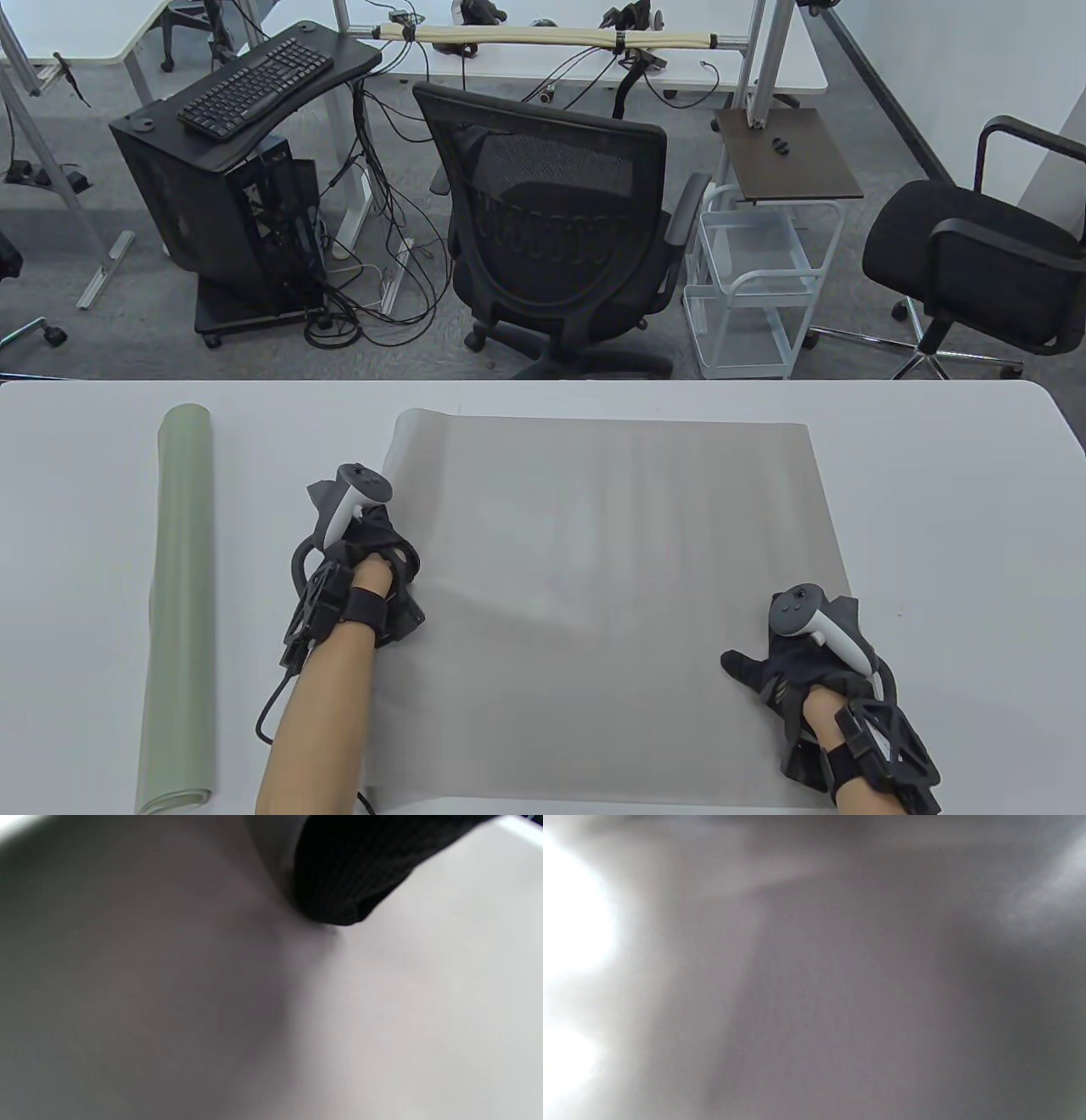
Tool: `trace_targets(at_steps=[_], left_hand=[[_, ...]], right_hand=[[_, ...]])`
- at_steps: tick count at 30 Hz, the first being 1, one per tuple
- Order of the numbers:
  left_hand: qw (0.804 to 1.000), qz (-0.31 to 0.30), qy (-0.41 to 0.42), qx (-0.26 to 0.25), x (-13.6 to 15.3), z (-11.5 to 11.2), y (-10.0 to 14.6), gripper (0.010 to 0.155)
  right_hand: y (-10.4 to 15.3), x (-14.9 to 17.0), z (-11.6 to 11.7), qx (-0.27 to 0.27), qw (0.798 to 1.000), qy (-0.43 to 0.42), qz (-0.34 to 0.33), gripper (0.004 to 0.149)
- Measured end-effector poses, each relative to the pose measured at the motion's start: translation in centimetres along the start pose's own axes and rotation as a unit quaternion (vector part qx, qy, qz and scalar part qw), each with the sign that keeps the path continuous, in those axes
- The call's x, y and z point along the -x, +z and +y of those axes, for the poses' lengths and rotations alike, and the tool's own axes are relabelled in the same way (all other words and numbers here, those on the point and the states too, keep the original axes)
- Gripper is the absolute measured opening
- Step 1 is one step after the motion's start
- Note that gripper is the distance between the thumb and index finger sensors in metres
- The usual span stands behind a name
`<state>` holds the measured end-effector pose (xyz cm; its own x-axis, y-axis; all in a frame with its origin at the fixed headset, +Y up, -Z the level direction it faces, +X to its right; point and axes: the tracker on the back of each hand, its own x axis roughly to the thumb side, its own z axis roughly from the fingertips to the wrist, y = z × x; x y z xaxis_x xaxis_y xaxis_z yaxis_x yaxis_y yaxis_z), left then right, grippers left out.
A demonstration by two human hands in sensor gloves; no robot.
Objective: Unroll desk mats and stack together
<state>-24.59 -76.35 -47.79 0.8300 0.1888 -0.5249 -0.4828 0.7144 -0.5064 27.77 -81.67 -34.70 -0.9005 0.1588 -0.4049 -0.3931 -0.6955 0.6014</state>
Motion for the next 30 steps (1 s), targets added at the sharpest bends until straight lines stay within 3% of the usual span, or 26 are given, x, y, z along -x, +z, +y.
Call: trace_targets(at_steps=[4,6,8,11,16,22,30], left_hand=[[1.000,0.013,-0.021,-0.016,-0.3,0.8,-0.6,0.106],[0.997,0.005,-0.020,-0.078,-0.5,1.0,-0.8,0.090],[0.998,0.025,-0.039,-0.049,-0.8,0.9,-1.5,0.073],[0.995,0.033,-0.036,-0.081,-0.9,1.2,-2.3,0.064],[0.991,0.042,-0.073,-0.100,-1.6,1.2,-3.1,0.063],[0.992,0.015,-0.068,-0.109,-0.6,0.2,-2.0,0.063],[0.998,-0.036,-0.031,-0.029,3.6,-2.1,2.5,0.068]], right_hand=[[0.0,0.0,0.0,0.001,1.000,0.001,0.002,0.097],[0.0,-0.1,0.0,0.001,1.000,0.002,0.003,0.097],[0.0,-0.1,0.0,0.000,1.000,0.003,0.003,0.097],[0.0,-0.1,0.0,0.003,1.000,0.004,0.004,0.097],[0.0,-0.1,-0.1,0.002,1.000,0.005,0.006,0.097],[0.1,-0.2,0.0,0.007,1.000,0.008,0.009,0.097],[0.0,-0.2,0.0,0.008,1.000,0.006,0.006,0.097]])
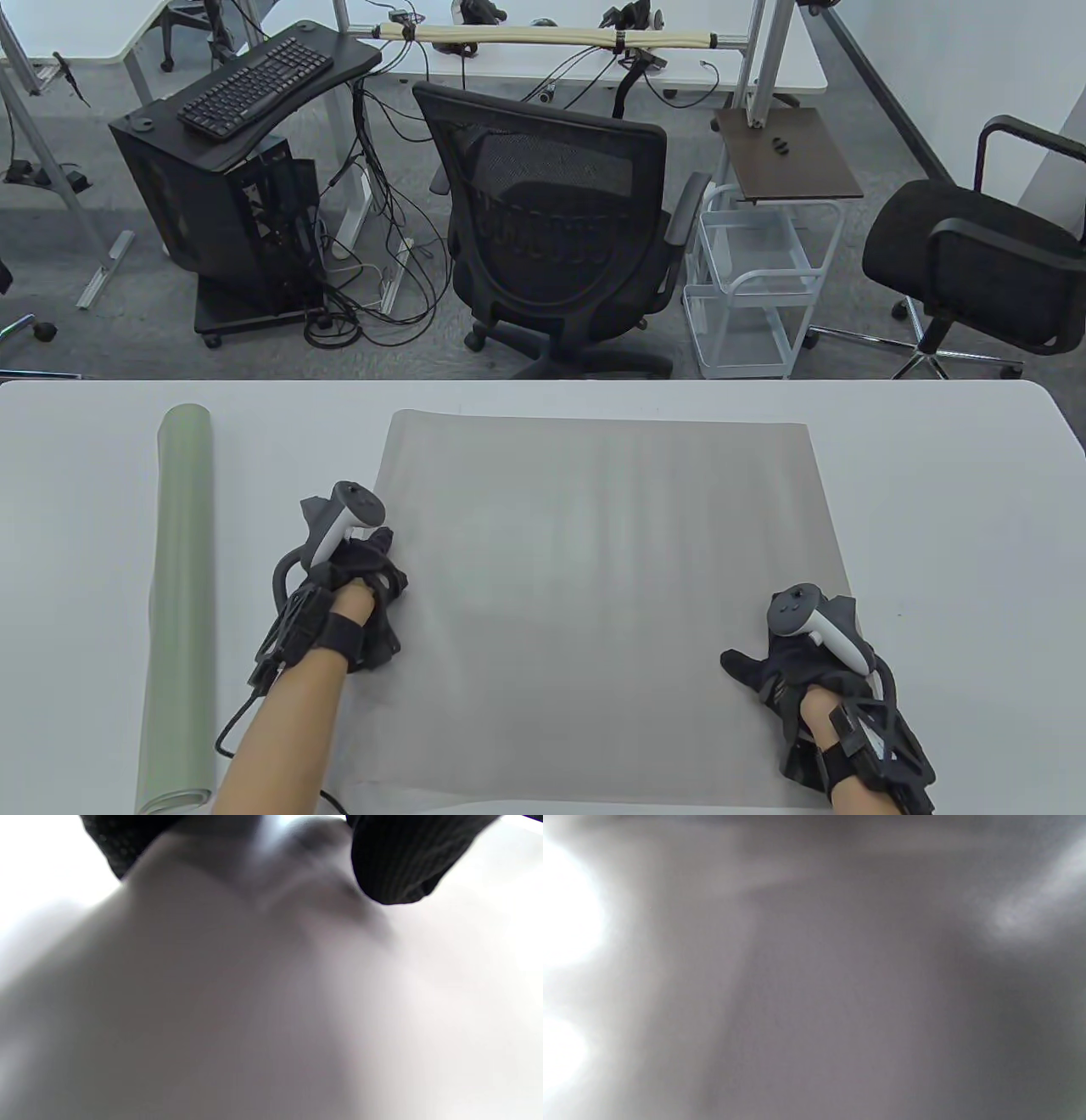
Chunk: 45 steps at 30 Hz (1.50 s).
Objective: Unroll desk mats and stack together
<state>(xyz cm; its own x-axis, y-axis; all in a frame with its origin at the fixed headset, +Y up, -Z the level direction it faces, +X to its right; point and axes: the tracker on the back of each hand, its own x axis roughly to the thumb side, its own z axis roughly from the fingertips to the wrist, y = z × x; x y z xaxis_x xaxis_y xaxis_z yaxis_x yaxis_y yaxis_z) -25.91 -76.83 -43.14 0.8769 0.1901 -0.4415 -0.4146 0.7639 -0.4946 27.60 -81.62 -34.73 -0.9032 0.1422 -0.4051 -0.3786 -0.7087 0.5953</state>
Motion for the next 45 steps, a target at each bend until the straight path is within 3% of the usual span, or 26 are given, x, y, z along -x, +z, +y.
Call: trace_targets(at_steps=[6,16,24,36,40,43,45], left_hand=[[0.998,-0.019,-0.055,0.024,2.7,-2.9,5.4,0.070],[0.980,-0.034,-0.196,-0.006,4.6,-6.2,12.2,0.068],[0.967,-0.023,-0.249,0.037,5.8,-8.3,12.6,0.075],[0.931,-0.048,-0.360,-0.031,4.7,-8.8,13.4,0.070],[0.935,-0.055,-0.340,-0.080,4.8,-8.1,13.7,0.062],[0.955,-0.066,-0.267,-0.113,4.9,-6.1,13.7,0.052],[0.967,-0.057,-0.213,-0.125,5.4,-4.3,13.4,0.054]], right_hand=[[0.0,0.0,0.0,0.003,1.000,-0.001,-0.002,0.097],[0.0,0.0,0.0,0.003,1.000,0.002,-0.001,0.097],[0.0,0.0,0.0,0.001,1.000,0.002,-0.001,0.097],[-0.1,0.1,0.1,-0.003,1.000,-0.008,-0.011,0.097],[-0.1,0.1,0.1,-0.006,1.000,-0.011,-0.013,0.097],[-0.1,0.2,0.1,-0.006,1.000,-0.012,-0.015,0.097],[-0.1,0.2,0.1,-0.006,1.000,-0.012,-0.014,0.097]])
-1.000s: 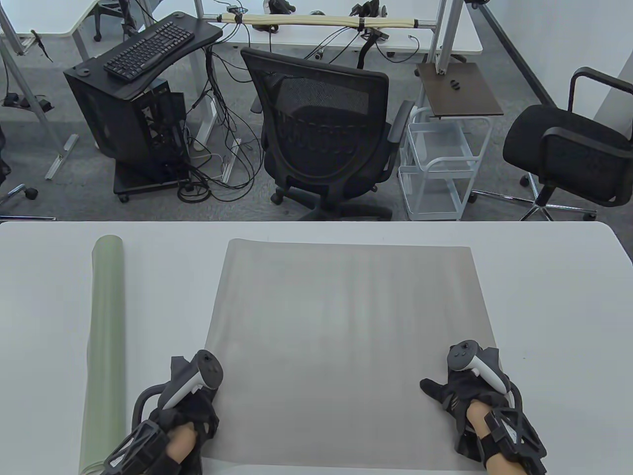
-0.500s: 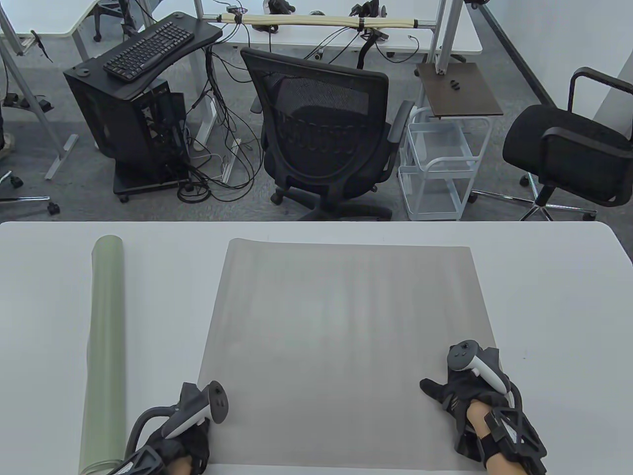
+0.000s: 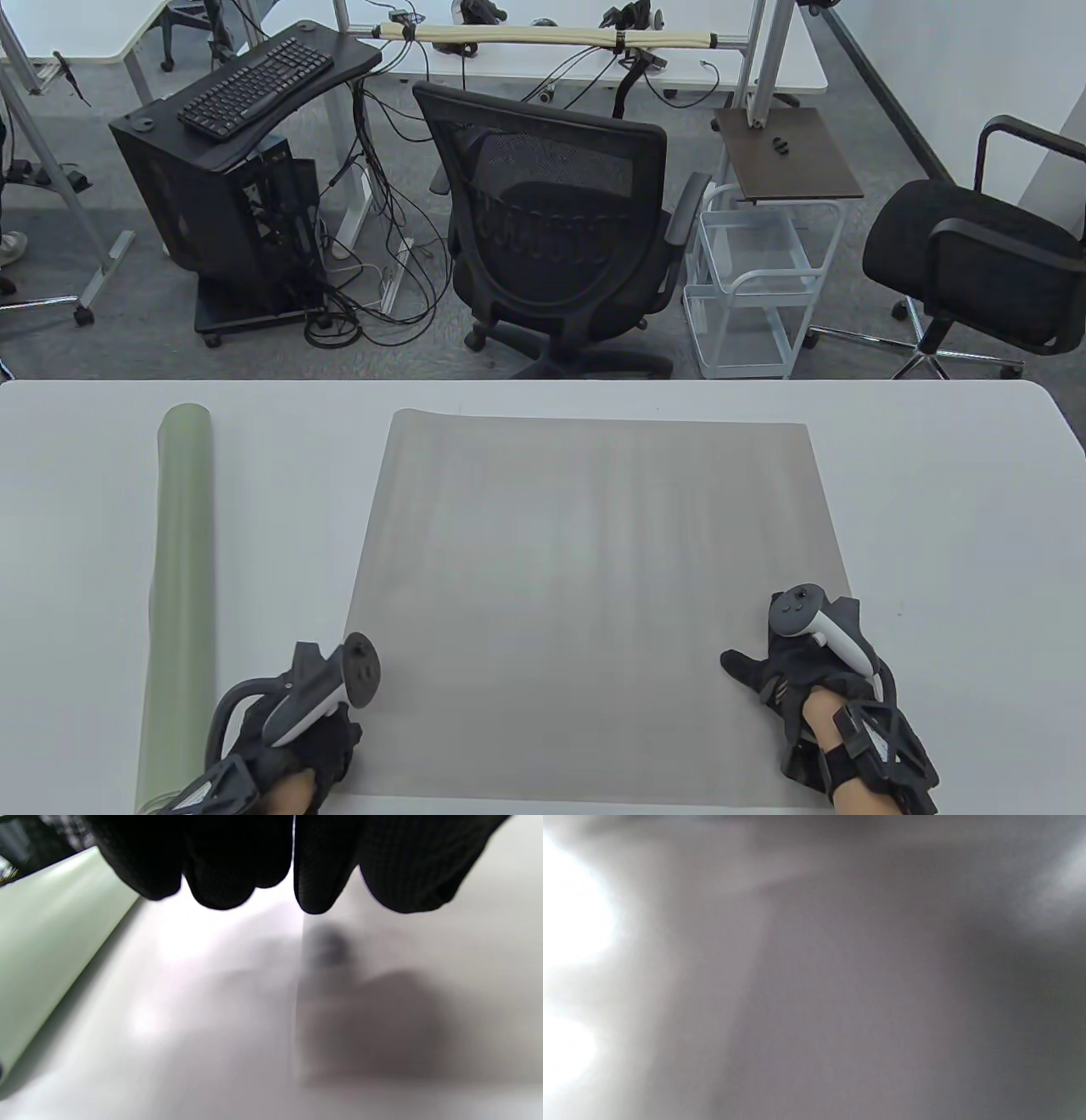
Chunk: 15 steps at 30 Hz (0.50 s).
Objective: Unroll desk mats and stack together
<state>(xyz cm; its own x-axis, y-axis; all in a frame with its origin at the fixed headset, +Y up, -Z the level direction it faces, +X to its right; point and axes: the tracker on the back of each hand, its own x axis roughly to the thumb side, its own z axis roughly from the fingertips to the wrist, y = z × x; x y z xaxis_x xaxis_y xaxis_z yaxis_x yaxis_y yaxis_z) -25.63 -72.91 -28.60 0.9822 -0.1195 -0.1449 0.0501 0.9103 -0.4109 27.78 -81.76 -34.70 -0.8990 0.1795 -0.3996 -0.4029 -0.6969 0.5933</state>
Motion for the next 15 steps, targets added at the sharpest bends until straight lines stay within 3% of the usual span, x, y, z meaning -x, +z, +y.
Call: trace_targets(at_steps=[3,7,10,15], left_hand=[[0.998,0.036,0.048,-0.033,2.6,1.9,-1.4,0.061],[0.988,0.118,0.089,-0.049,7.1,3.1,-4.0,0.083],[0.976,0.182,0.114,-0.036,10.3,2.8,-6.4,0.096],[0.961,0.238,0.141,0.008,12.2,1.1,-9.4,0.111]], right_hand=[[0.0,0.0,0.0,-0.001,1.000,0.000,0.001,0.097],[0.0,0.0,-0.1,-0.002,1.000,0.004,0.006,0.097],[0.1,-0.1,-0.2,-0.004,1.000,0.008,0.010,0.097],[0.2,-0.5,-0.6,0.000,1.000,0.024,0.015,0.098]])
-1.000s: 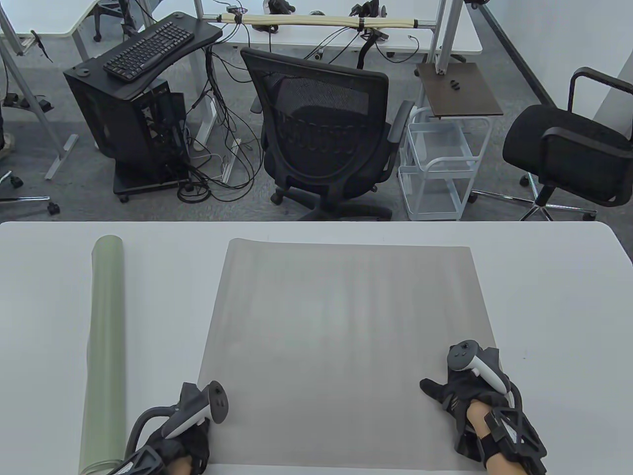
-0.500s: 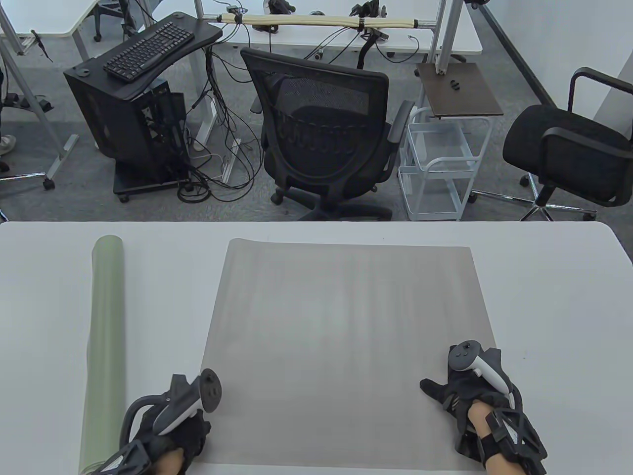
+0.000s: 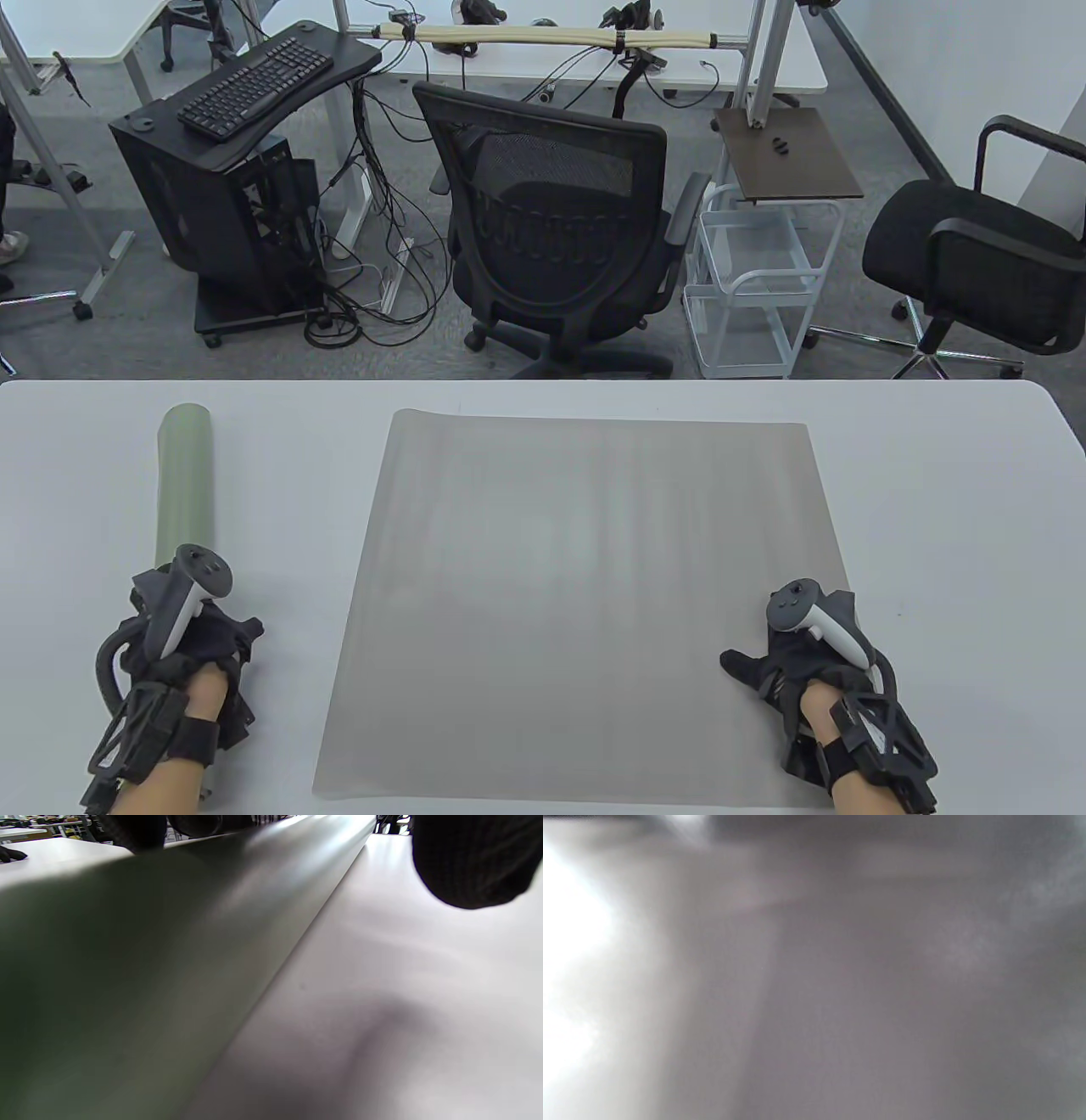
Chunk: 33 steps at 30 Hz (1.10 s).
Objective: Unroll desk mats and stack together
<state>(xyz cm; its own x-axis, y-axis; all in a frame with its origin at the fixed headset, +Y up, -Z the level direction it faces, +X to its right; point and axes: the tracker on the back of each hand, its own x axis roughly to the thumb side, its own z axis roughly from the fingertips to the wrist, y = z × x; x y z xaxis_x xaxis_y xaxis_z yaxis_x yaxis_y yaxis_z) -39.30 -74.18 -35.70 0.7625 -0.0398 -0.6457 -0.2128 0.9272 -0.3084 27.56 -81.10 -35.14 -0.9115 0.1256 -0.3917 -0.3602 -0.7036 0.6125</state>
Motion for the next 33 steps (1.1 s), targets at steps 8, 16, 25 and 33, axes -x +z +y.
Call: trace_targets(at_steps=[8,16,25,33], left_hand=[[0.996,0.062,0.015,0.057,0.1,-1.7,-2.8,0.107],[0.992,0.059,0.073,0.088,1.3,0.0,-2.6,0.096],[0.875,-0.118,0.433,0.184,2.0,1.5,1.3,0.091],[0.725,-0.301,0.564,0.256,-5.5,0.7,7.3,0.090]], right_hand=[[1.2,-0.1,-1.9,0.014,0.998,-0.046,-0.046,0.098],[6.1,-4.7,-1.6,0.117,0.978,-0.025,-0.168,0.097],[8.5,-8.9,1.1,0.134,0.964,0.067,-0.219,0.097],[9.6,-10.2,2.7,0.103,0.946,0.033,-0.306,0.097]])
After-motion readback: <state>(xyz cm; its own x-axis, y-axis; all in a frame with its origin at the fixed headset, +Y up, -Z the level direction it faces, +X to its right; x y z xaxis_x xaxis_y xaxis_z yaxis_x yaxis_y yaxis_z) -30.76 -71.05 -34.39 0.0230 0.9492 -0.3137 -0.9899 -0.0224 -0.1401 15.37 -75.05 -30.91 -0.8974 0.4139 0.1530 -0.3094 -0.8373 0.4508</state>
